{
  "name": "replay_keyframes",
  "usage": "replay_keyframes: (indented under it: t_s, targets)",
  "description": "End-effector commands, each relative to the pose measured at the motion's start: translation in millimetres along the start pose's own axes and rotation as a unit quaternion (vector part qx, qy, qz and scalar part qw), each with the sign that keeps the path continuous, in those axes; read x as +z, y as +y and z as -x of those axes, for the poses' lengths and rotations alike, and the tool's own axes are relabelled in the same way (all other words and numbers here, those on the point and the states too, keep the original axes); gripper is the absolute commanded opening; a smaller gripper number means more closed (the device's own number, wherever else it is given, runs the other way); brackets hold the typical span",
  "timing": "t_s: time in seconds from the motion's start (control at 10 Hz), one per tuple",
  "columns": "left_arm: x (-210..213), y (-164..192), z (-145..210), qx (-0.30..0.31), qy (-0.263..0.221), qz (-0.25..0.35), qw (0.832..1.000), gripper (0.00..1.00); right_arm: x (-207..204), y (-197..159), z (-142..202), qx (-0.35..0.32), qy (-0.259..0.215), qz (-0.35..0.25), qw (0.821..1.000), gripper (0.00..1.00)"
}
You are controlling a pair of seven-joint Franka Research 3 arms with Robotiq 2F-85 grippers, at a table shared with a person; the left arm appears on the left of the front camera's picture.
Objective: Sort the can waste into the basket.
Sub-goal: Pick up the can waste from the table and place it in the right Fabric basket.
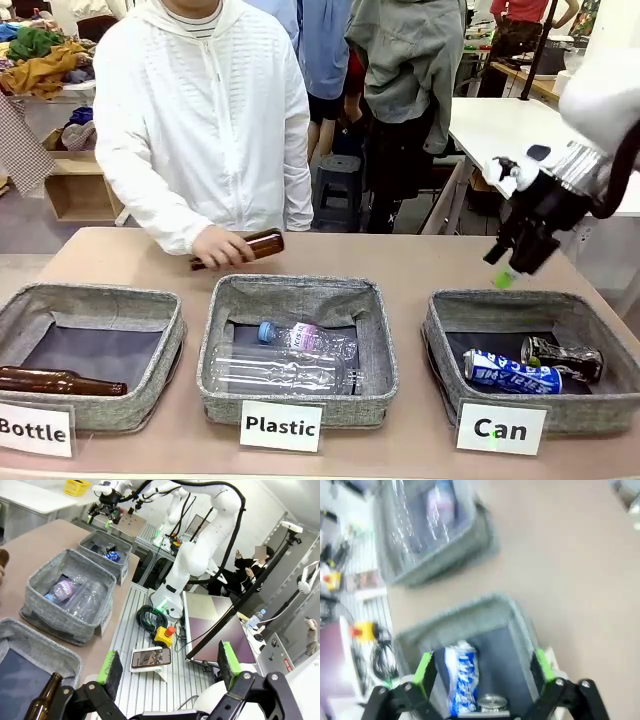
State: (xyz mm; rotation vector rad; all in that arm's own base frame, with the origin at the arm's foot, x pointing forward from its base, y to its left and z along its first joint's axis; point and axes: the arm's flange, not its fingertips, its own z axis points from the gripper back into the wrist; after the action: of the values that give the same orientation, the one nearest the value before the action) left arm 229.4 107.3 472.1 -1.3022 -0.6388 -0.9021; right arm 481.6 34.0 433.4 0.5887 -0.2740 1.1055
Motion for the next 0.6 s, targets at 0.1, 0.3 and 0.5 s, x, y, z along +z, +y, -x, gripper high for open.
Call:
replay_keyframes:
  t_s: [0.1,0.3,0.5]
  targets:
    - [0.8,-1.0,0.1,-0.002,-0.001,-0.001,1.0,1.0,38.8,-26.3,37.1,-0.259,-0.423,-0.103,0.862,1.0]
    - [0.8,-1.0,0.1,-0.002,-0.001,-0.001,1.0,1.0,46.5,-37.9,65.6,-0.294,-0.474,-0.141,0.818,1.0]
    - [52.0,-57.4,-14.9,-0.063,-0.046,0.008,0.997,1.0,47.0,-45.4,80.2,-0.287,-0.491,-0.152,0.808,1.0]
